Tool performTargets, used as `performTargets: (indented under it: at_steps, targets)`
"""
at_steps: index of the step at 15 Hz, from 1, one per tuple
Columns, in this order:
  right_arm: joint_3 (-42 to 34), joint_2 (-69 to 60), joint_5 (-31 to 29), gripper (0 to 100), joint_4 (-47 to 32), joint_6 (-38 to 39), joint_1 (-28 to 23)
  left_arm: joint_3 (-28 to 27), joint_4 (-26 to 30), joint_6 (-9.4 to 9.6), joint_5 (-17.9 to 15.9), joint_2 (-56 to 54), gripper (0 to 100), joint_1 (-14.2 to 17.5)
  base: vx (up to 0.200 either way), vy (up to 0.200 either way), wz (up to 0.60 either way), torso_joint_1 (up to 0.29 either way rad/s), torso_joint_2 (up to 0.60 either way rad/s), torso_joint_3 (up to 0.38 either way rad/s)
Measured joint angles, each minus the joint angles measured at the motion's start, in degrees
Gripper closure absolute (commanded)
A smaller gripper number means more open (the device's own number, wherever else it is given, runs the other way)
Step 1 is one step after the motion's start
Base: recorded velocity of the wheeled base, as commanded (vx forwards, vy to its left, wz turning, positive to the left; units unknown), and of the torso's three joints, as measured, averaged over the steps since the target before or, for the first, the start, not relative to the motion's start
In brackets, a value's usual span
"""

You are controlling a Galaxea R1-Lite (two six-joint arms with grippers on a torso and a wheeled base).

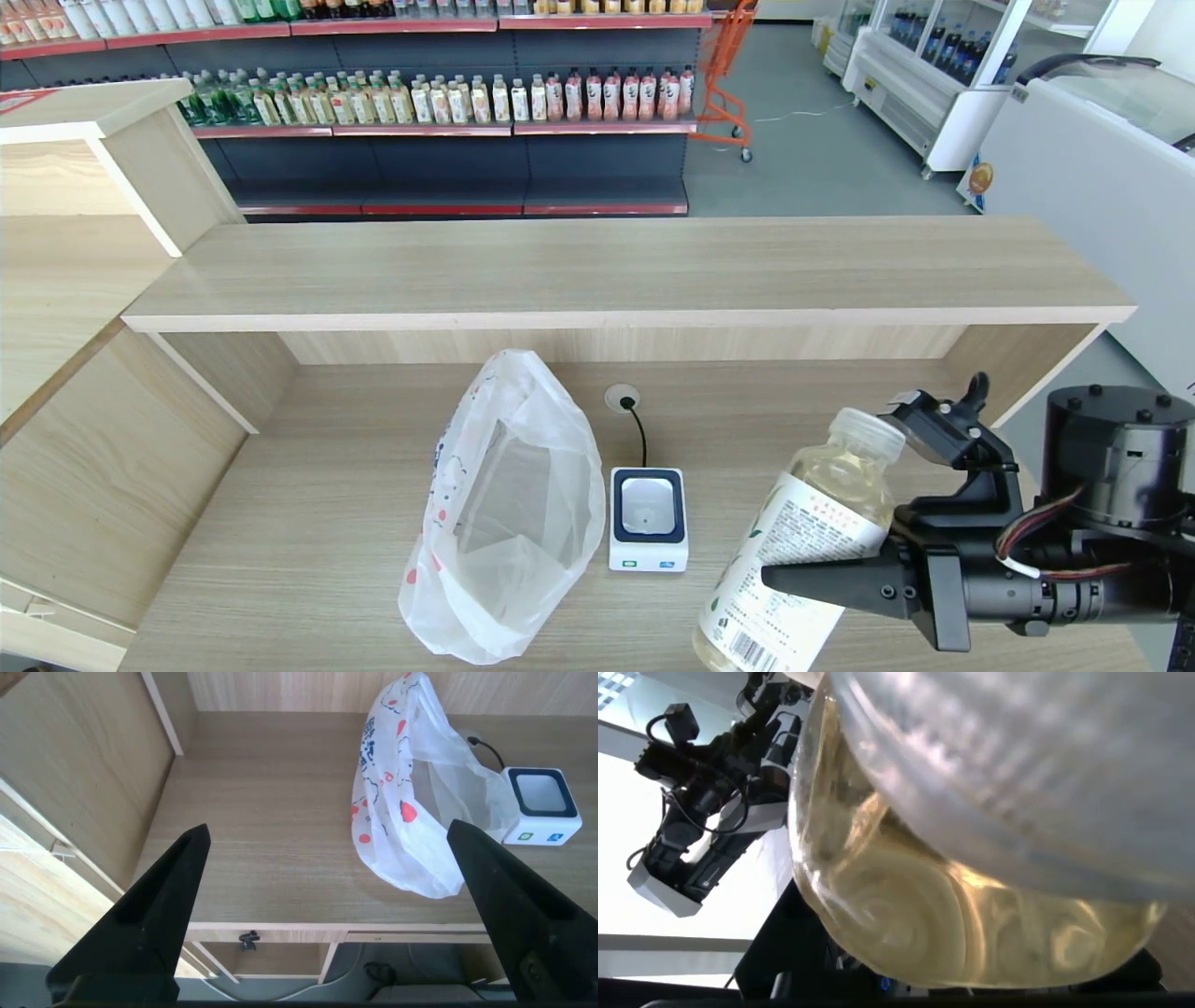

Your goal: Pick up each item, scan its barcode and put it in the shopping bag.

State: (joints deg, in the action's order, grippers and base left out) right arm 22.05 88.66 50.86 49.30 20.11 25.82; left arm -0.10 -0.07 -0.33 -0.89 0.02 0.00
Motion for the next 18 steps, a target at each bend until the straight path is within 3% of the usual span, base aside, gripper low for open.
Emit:
performTargets:
  at_steps: [9, 12, 13, 15, 18]
  targets:
    - [-0.1, -0.5, -0.3, 100, 0.1, -0.6, 0.0, 0.0, 0.0, 0.01, 0.0, 0.0, 0, 0.0, 0.0, 0.0, 0.0, 0.0, 0.0, 0.0]
    - [0.7, 1.2, -5.0, 100, 0.5, -12.3, -0.9, 0.0, 0.0, 0.0, 0.0, 0.0, 0, 0.0, 0.0, 0.0, 0.0, 0.0, 0.0, 0.0]
    - [1.7, 3.0, -6.5, 100, 0.5, -20.3, -2.3, 0.0, 0.0, 0.01, 0.0, 0.0, 0, 0.0, 0.0, 0.0, 0.0, 0.0, 0.0, 0.0]
    - [5.0, 7.6, -7.9, 100, 2.7, -28.2, -6.0, 0.0, 0.0, 0.01, 0.0, 0.0, 0, 0.0, 0.0, 0.0, 0.0, 0.0, 0.0, 0.0]
    - [9.3, 17.0, -8.3, 100, 16.0, -33.6, -8.9, 0.0, 0.0, 0.0, 0.0, 0.0, 0, 0.0, 0.0, 0.0, 0.0, 0.0, 0.0, 0.0]
